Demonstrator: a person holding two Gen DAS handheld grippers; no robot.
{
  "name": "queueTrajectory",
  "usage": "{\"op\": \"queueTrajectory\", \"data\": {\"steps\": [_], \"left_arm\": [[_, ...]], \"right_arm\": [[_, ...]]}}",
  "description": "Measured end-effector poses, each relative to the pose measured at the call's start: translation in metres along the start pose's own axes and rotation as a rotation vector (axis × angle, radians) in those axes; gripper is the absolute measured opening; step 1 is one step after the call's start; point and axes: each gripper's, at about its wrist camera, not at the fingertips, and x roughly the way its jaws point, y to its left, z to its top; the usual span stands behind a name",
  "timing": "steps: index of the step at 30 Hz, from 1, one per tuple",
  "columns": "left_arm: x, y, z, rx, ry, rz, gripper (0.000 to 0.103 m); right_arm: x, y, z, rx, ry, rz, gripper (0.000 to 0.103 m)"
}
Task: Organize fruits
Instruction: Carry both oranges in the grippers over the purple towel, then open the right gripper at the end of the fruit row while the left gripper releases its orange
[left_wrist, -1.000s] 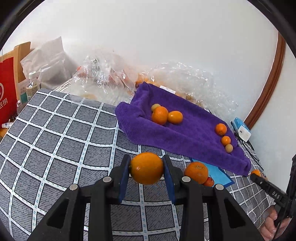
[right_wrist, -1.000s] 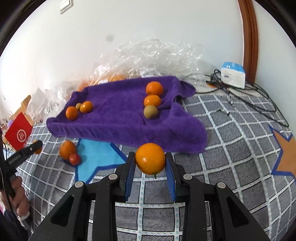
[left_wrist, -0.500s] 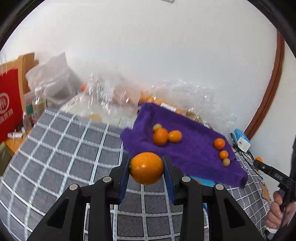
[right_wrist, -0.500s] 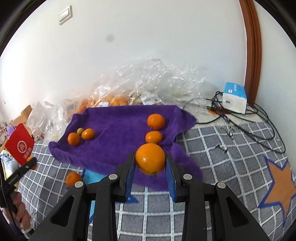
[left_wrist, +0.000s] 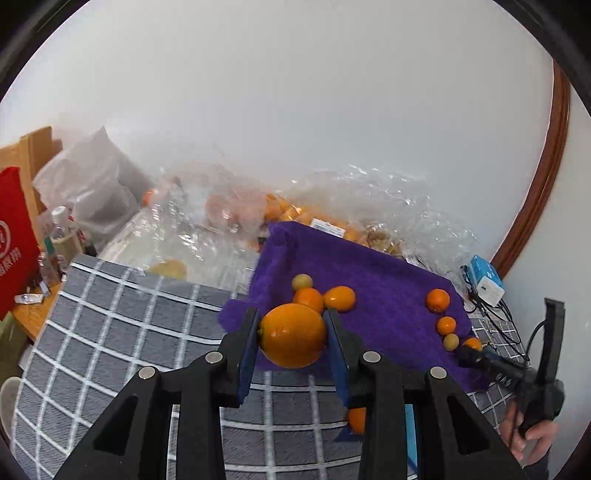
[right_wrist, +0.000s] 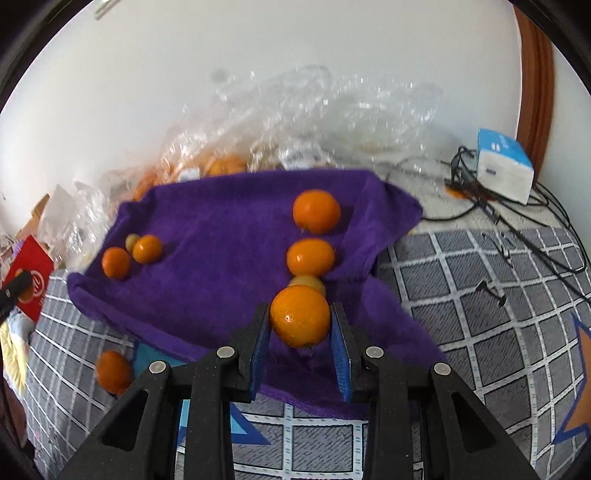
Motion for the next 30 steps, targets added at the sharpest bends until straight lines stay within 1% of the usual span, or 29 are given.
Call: {"op": "queueTrajectory", "data": {"steps": [2, 5, 8, 13, 16, 19, 21, 23, 26, 28, 29, 30], "left_arm": [[0.012, -0.011, 0.001, 0.017, 0.019, -0.007, 0.033], [0.031, -0.028, 0.001, 0.040, 0.042, -0.005, 0.033], [0.046, -0.042, 0.002, 0.051, 0.061, -0.023, 0.033], [0.072, -0.061, 0.000, 0.095, 0.106, 0.013, 0.033], [0.085, -0.065, 0.000, 0.098, 0.132, 0.018, 0.033], [0.093, -0.065, -0.003, 0.111, 0.135, 0.020, 0.033], [0.098, -0.063, -0.004, 0.108, 0.141, 0.035, 0.033], [0.104, -0.060, -0.007, 0.099, 0.153, 0.034, 0.033], [0.111, -0.053, -0.011, 0.089, 0.174, 0.035, 0.033], [0.112, -0.054, -0.012, 0.103, 0.164, 0.039, 0.033], [0.113, -0.055, -0.013, 0.110, 0.165, 0.046, 0.033], [0.113, -0.056, -0.013, 0.117, 0.165, 0.051, 0.033]], "right_arm": [[0.003, 0.002, -0.001, -0.016, 0.008, -0.023, 0.032], [0.006, 0.004, -0.002, -0.024, 0.016, -0.021, 0.032], [0.008, 0.006, -0.003, -0.044, 0.014, -0.034, 0.032], [0.007, 0.008, -0.004, -0.056, 0.015, -0.046, 0.032], [0.007, 0.011, -0.004, -0.071, 0.012, -0.061, 0.032], [0.008, 0.010, -0.003, -0.078, 0.005, -0.073, 0.032], [0.009, 0.011, -0.003, -0.087, 0.000, -0.090, 0.032], [0.009, 0.012, -0.003, -0.097, -0.005, -0.097, 0.032], [0.008, 0.011, -0.003, -0.099, -0.010, -0.091, 0.032], [0.006, 0.009, -0.002, -0.093, -0.015, -0.082, 0.034], [0.004, 0.008, -0.002, -0.086, -0.025, -0.080, 0.038], [0.002, 0.008, -0.001, -0.080, -0.035, -0.081, 0.047]]}}
